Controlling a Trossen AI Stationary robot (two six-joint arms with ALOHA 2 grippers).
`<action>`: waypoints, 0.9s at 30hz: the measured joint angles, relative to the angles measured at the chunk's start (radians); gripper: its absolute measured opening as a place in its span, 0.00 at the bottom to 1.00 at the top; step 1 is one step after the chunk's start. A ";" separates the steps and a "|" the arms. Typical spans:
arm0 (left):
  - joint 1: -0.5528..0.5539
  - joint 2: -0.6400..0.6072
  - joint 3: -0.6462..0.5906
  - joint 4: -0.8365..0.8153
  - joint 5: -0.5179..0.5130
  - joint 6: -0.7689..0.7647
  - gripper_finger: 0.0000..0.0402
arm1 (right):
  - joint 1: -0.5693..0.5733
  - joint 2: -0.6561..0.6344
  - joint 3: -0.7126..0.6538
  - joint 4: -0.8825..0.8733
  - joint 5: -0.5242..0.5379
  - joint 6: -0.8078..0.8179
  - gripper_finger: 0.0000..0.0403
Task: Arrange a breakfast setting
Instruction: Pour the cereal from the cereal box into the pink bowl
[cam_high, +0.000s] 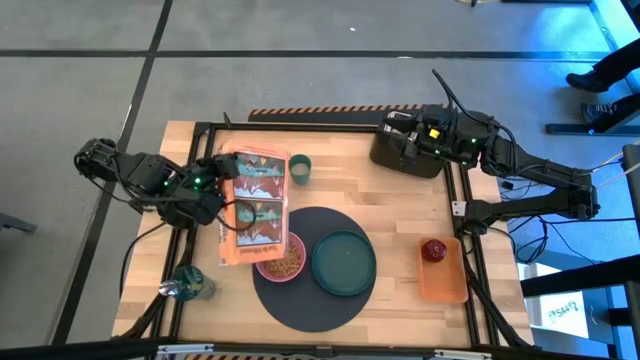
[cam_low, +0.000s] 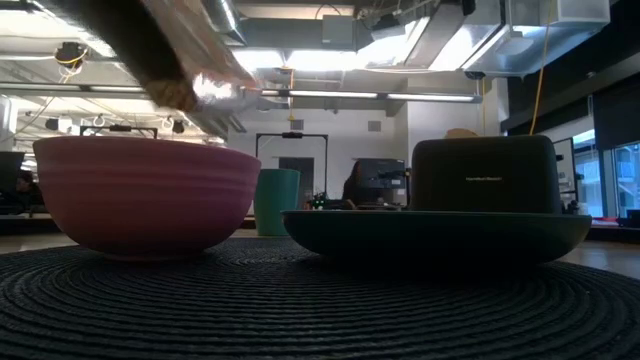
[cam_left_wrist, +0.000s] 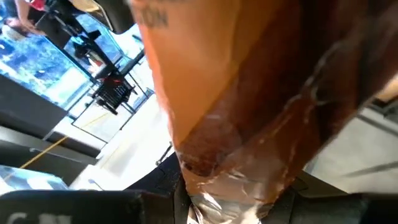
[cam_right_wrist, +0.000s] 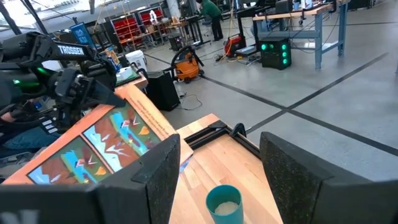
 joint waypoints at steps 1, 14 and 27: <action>-0.001 0.000 0.000 0.003 0.003 -0.009 0.32 | 0.000 0.000 0.000 0.000 0.000 0.000 0.52; 0.018 0.000 0.000 0.002 0.057 -0.070 0.32 | 0.000 0.000 0.000 0.000 -0.001 0.011 0.52; 0.102 -0.071 0.000 0.002 0.117 -0.095 0.32 | 0.000 0.000 0.000 -0.003 -0.018 0.020 0.52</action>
